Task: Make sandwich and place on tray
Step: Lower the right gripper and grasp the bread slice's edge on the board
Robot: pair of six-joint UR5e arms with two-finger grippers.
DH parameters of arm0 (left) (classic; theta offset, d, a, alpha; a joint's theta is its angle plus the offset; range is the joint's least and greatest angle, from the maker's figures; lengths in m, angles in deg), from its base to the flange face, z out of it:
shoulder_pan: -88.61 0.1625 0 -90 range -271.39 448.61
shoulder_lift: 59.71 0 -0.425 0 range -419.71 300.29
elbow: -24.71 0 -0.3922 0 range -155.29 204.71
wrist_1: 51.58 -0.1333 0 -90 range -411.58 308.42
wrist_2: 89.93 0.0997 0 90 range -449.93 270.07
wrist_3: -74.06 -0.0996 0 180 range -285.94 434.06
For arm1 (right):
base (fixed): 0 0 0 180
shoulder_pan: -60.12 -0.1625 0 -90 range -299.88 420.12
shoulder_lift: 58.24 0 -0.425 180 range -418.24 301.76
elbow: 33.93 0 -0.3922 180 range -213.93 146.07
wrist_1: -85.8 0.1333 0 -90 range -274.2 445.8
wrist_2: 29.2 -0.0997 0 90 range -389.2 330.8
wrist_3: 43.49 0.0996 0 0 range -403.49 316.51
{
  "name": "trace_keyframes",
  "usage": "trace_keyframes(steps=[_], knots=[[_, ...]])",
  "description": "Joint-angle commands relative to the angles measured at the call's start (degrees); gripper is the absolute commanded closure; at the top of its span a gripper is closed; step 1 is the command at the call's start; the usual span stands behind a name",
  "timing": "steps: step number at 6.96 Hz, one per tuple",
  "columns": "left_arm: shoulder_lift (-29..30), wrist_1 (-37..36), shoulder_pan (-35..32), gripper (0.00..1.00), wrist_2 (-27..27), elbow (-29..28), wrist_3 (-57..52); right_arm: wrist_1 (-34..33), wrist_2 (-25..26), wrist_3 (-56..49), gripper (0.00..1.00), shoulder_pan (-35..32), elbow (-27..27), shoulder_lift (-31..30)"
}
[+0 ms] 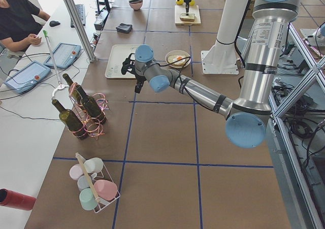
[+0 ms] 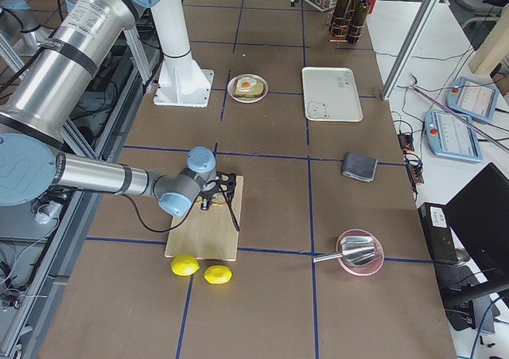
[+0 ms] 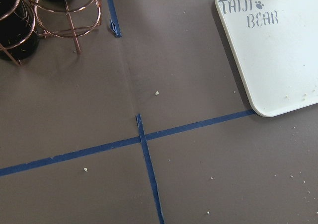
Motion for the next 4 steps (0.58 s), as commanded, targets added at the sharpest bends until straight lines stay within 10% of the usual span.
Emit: trace_keyframes(steps=[1,4], knots=[[0.00,-0.02,0.07,0.00,0.00,-0.14,-0.07,0.03,-0.08,0.00,1.00,-0.16,-0.87,0.42],[0.18,-0.02,0.07,0.00,0.00,-0.23,-0.07,0.12,-5.14,-0.44,1.00,-7.32,-6.31,1.55]])
